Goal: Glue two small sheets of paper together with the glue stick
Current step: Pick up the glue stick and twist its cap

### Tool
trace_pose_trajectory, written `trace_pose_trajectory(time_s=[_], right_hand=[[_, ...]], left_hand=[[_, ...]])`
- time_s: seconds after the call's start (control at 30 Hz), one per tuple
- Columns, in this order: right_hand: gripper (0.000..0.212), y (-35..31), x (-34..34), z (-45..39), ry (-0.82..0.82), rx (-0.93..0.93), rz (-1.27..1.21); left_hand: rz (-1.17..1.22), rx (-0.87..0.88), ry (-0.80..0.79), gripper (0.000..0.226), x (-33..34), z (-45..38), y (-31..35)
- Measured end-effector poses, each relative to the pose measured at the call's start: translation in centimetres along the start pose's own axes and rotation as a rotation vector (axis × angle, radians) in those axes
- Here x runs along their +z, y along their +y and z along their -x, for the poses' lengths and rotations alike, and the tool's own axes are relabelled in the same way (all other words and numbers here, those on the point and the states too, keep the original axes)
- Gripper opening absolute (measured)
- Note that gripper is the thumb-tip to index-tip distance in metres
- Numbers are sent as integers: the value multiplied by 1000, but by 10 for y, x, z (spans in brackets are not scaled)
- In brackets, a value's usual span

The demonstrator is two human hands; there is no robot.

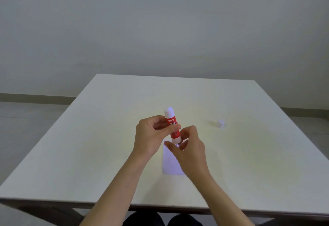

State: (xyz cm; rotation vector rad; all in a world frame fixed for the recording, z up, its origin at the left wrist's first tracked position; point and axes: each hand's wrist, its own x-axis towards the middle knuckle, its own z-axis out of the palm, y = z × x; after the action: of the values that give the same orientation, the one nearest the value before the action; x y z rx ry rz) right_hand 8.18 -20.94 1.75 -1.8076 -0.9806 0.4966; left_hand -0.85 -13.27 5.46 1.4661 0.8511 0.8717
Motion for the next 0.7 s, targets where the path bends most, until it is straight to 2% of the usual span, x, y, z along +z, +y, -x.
trace_pose_trajectory(time_s=[0.1, 0.13, 0.17, 0.27, 0.37, 0.43, 0.5, 0.63, 0.7], right_hand=[[30, -2, -25, -11, -554, 146, -428], [34, 0, -32, -13, -672, 173, -524], [36, 2, -38, -15, -722, 171, -555], [27, 7, -37, -17, -624, 82, -455], [11, 5, -23, -14, -349, 21, -325], [19, 6, -11, -8, -136, 31, -208], [26, 7, 0, -2, -25, 44, -89], [46, 17, -10, -16, -117, -5, 135], [62, 36, -31, -42, -6, -76, 246]], left_hand=[[-5, -12, -18, 11, -6, -3, 0], [-4, -18, -22, 11, -8, -3, 0], [-4, -22, -24, 11, -8, -3, 0], [2, -16, -19, 9, -7, -1, -3], [-6, -13, -2, 9, -6, -1, -7], [-9, -13, -5, 9, -4, 0, -10], [-9, -19, 2, 13, -1, 2, -12], [-59, -10, 28, 14, -8, 0, -17], [-97, 2, 32, 10, -20, -4, -19]])
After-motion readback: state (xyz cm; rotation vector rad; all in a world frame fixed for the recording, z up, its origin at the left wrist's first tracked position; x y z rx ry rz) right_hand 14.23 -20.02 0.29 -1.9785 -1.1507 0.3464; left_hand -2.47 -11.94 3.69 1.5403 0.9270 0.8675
